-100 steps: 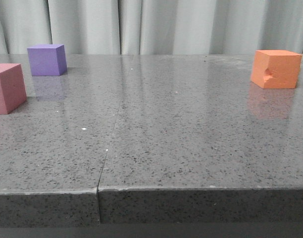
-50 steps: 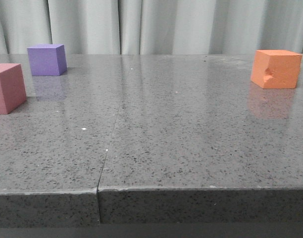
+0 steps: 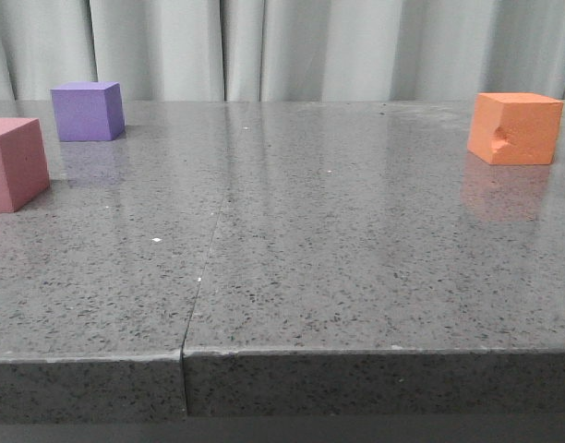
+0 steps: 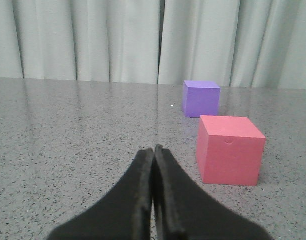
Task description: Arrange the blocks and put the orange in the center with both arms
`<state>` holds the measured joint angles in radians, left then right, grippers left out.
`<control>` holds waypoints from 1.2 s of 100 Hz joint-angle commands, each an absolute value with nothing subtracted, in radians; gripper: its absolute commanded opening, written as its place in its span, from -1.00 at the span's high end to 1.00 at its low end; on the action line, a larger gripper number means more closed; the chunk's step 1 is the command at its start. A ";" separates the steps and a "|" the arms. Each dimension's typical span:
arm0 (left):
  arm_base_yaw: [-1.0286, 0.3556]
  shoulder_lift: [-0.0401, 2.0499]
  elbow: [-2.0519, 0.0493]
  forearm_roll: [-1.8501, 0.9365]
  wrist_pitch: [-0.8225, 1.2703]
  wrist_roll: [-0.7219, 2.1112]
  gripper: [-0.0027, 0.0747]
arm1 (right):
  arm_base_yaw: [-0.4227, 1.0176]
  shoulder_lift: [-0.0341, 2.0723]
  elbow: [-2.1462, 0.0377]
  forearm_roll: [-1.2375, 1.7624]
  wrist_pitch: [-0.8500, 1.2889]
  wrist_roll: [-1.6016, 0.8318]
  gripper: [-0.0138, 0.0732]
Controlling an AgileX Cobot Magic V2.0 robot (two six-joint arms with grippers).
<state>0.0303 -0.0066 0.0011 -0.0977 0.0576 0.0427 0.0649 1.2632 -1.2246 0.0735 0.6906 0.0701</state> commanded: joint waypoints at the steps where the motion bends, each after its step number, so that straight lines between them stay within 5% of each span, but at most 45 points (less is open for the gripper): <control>1: 0.032 -0.035 0.041 -0.096 -0.022 0.042 0.98 | 0.064 1.297 -1.320 0.082 0.735 0.067 -0.78; 63: 0.032 -0.035 0.041 -0.096 -0.022 0.042 0.98 | 0.064 1.698 -1.788 0.079 1.092 0.067 -0.77; 120: 0.032 -0.035 0.041 -0.096 -0.022 0.042 0.98 | 0.064 1.833 -1.828 0.023 1.099 0.067 -0.77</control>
